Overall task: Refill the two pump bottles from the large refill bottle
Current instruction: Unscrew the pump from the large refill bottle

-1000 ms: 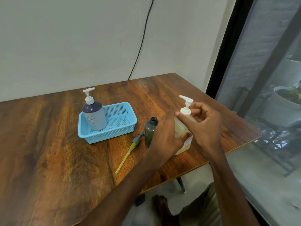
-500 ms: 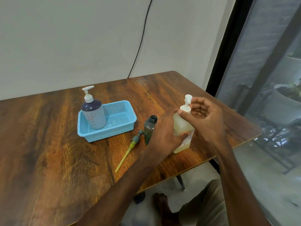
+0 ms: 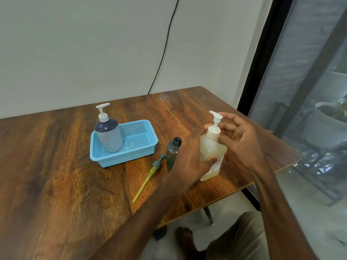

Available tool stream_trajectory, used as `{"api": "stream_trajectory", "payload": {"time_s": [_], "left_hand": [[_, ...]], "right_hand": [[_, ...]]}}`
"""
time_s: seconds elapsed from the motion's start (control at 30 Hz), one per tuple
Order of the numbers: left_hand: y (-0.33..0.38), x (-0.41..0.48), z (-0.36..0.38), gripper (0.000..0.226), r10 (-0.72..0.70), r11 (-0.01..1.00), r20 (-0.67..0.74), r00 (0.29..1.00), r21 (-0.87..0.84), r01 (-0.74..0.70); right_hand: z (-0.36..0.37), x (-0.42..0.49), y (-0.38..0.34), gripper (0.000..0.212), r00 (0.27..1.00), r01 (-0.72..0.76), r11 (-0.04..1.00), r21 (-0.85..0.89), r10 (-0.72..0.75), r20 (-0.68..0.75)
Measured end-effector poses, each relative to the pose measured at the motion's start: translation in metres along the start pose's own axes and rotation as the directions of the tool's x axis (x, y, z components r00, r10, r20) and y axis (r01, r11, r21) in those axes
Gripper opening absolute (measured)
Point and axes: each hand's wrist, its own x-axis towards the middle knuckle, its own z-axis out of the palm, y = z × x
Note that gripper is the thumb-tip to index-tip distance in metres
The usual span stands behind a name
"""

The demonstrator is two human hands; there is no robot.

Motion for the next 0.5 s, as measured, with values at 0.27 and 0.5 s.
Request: {"api": "stream_trajectory", "payload": {"time_s": [0.27,0.5], "left_hand": [[0.0008,0.001,0.0002,0.081,-0.014,1.0,0.011,1.0,-0.002,0.014],[-0.0015,0.0005,0.0003,0.083,-0.026,1.0,0.016,1.0,0.001,0.026]], "right_hand": [[0.0055,0.0015,-0.0008,0.038,0.999,0.012,0.988,-0.153,-0.019,-0.044],[0.0049,-0.0044,-0.0078,0.03,0.998,0.045,0.943,-0.329,-0.055,-0.02]]}}
